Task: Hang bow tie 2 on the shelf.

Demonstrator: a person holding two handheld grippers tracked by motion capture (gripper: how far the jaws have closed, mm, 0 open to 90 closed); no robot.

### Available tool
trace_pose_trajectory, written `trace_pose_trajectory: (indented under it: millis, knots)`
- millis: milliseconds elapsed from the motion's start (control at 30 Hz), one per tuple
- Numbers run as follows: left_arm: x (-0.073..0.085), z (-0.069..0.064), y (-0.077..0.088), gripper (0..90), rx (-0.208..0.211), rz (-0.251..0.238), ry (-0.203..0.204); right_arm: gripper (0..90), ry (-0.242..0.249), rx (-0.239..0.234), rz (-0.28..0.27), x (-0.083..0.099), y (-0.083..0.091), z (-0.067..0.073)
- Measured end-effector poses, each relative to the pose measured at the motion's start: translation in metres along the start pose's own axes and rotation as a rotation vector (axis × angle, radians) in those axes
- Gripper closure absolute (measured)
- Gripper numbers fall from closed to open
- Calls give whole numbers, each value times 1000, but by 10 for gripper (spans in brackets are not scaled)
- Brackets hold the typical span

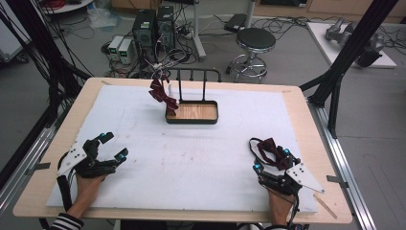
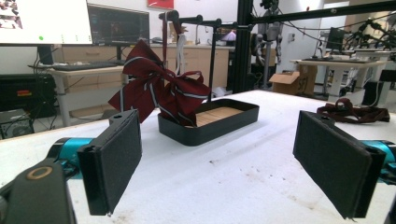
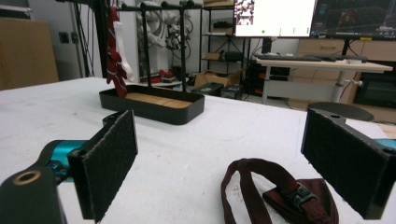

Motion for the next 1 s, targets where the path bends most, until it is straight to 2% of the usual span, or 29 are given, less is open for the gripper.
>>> trace_pose_trajectory:
  millis: [267,533,633,867,933,1000]
  knots:
    - [1,1,0,159,-8,2,4,99,2,-16,-12,-10,3,0]
    - [1,2,1,156,-13,-1,10,99,7,-45,7,-32,5,-7]
    - [1,2,1,156,-14,1,8,100,-2,-51,38,-44,4,-13]
    - [1,3,1,156,-16,1,8,100,21,-47,84,-58,-2,-19]
    - [1,3,1,154,-18,-5,11,100,37,-42,120,-64,-6,-22]
    - [1,3,1,154,-23,-2,15,100,36,-49,129,-65,-7,-24]
Point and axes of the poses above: each handheld gripper's, and its own axes: y roughly backward along the jaws, x roughly out of its underside, z roughly to its left, the point moved 3 cm from there along -y, roughly forward along the jaws, and after that the axes turned 13 degrees about -z, right-handed, at the moved point
